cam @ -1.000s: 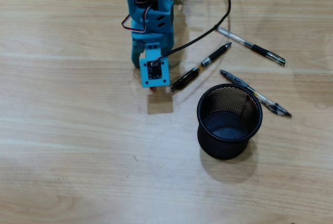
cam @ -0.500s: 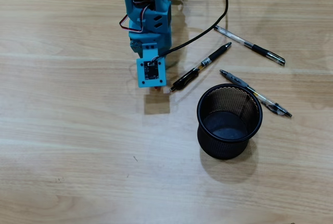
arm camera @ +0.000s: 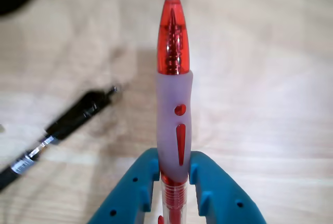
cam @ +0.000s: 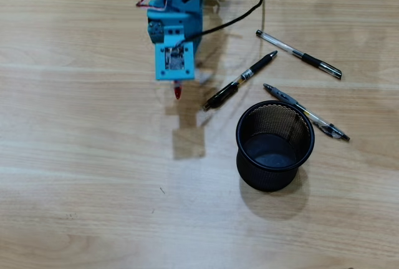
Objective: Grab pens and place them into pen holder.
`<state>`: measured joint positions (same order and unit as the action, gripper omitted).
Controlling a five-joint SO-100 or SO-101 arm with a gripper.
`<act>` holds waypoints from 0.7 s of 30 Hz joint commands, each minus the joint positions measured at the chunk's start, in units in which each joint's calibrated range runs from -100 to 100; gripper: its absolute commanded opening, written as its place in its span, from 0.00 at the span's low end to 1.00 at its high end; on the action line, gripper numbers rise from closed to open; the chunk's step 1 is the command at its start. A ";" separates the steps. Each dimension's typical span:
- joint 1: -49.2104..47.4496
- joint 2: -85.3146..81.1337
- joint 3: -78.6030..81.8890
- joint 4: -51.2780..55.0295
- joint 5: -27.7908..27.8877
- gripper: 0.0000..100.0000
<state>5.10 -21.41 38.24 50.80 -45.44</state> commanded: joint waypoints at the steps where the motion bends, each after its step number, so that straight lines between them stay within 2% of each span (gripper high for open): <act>1: -0.11 -10.56 -4.76 0.18 -0.06 0.02; 10: -0.57 -27.80 -5.75 0.09 -0.38 0.02; 18: -2.22 -35.53 -5.66 0.09 -0.48 0.02; 21: -3.68 -36.55 -5.66 0.09 -2.10 0.02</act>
<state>3.29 -55.99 35.67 50.88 -46.01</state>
